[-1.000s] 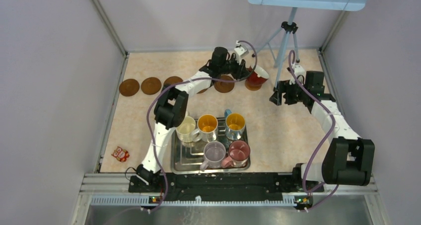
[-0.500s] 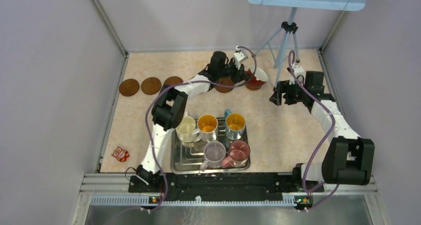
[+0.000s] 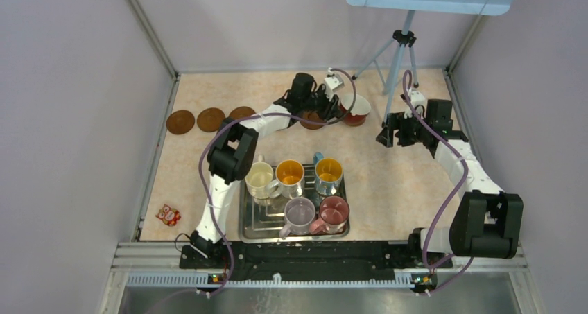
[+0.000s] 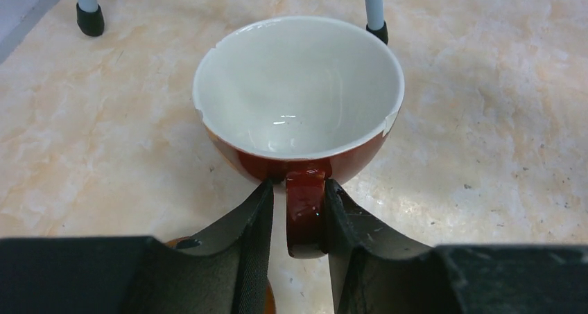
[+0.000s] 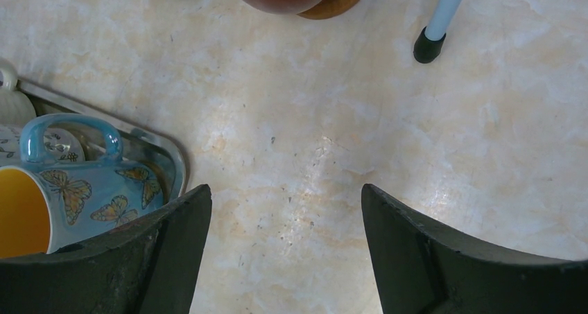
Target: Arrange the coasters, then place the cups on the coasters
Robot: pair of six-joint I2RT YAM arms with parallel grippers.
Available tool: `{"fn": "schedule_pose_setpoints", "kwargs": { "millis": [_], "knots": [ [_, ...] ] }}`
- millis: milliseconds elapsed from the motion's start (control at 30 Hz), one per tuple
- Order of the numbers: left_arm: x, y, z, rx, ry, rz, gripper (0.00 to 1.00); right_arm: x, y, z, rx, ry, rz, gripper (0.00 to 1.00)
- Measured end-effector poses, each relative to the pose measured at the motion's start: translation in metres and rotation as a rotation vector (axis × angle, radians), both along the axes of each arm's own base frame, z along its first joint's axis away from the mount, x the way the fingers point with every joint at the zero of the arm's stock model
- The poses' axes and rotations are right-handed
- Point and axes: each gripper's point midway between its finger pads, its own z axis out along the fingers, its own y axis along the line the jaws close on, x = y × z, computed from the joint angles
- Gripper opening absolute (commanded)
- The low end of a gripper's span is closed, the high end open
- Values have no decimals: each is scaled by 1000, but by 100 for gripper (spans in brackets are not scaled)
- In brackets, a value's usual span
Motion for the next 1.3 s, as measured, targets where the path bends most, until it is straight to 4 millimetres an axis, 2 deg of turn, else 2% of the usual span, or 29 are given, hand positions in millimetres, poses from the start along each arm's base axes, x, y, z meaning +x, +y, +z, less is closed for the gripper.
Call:
{"fn": "schedule_pose_setpoints", "kwargs": {
  "millis": [367, 767, 1000, 1167, 1300],
  "knots": [
    [-10, 10, -21, 74, 66, -3, 41, 0, 0, 0, 0, 0, 1, 78],
    [-5, 8, -10, 89, 58, -4, 44, 0, 0, 0, 0, 0, 1, 78],
    [-5, 8, -18, 120, 65, -4, 45, 0, 0, 0, -2, -1, 2, 78],
    [-4, 7, -22, 136, 57, -2, 50, 0, 0, 0, -5, -3, 4, 78],
    [-3, 6, -27, 150, 67, -1, 50, 0, 0, 0, -5, -3, 5, 78]
  ]
}}
